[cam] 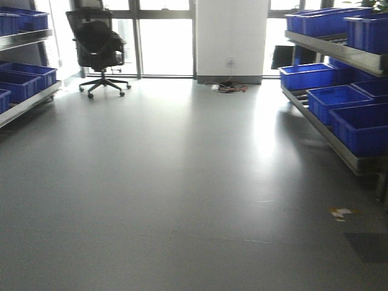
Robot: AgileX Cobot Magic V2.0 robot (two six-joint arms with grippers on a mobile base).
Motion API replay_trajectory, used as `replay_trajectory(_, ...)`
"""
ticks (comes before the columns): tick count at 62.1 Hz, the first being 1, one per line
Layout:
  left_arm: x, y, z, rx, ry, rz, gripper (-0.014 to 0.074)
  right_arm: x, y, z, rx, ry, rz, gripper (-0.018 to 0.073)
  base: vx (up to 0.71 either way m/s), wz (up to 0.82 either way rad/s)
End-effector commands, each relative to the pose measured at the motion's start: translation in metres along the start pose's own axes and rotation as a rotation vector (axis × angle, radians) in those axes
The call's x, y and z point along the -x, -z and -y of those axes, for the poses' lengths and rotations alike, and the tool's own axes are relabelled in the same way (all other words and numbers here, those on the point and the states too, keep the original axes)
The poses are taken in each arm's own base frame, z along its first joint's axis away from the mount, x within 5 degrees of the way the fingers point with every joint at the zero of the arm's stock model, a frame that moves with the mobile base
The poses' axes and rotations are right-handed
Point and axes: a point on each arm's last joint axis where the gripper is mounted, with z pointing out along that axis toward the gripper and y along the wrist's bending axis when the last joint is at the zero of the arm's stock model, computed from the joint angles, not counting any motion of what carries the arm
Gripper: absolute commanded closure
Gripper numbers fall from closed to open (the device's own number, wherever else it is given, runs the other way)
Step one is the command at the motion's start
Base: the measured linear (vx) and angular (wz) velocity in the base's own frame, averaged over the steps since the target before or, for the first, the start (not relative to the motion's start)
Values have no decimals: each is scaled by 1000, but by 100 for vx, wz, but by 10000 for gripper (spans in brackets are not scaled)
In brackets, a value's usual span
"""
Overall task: Pick red cube and place on left shelf
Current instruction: 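Drive the base away from the table across the room, holding the cube, then turn and drive up to the shelf rack of blue crates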
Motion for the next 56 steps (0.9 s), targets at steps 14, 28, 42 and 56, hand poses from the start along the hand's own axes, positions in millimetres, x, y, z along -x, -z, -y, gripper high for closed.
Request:
replay_trajectory(14,1,0,0,-1,6,76,495,16,2,-1,4,26,101,421,63,58)
replay_trajectory(28,1,0,0,-1,6,76,495,16,2,-1,6,26,102,421,63,68)
replay_trajectory(42,1,0,0,-1,6,76,495,16,2,-1,6,26,102,421,60,65)
replay_trajectory(56,1,0,0,-1,6,76,495,16,2,-1,6,26,102,421,57,67)
